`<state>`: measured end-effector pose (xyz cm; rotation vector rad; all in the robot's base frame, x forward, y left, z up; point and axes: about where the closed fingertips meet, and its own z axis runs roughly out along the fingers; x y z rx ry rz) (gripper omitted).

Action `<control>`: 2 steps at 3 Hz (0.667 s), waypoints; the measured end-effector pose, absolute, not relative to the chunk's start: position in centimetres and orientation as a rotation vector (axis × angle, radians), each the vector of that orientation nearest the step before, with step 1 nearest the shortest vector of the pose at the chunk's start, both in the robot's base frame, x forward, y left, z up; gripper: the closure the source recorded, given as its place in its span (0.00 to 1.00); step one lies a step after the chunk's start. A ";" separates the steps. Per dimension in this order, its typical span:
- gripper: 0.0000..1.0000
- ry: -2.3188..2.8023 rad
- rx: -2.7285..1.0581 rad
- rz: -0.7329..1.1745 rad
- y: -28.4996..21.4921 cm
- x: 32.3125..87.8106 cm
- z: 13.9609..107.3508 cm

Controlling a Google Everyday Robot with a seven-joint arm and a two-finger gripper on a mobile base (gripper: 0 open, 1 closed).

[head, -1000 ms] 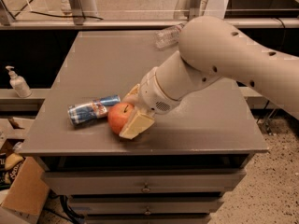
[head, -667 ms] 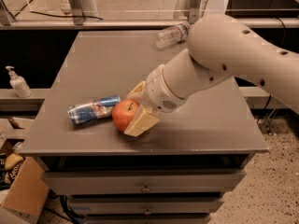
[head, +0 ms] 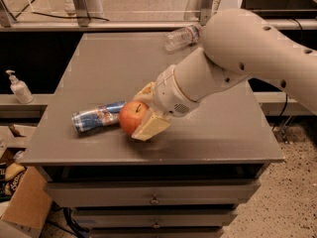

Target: Move apple near redbull can

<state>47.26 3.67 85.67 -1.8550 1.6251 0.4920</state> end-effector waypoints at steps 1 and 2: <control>0.01 1.626 -1.868 0.502 3.6 46.9 85.4; 0.00 1.633 -1.874 0.511 3.5 46.6 84.9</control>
Offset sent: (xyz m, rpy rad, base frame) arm -0.0107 -0.0068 -0.0212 -0.0181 0.0526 0.0116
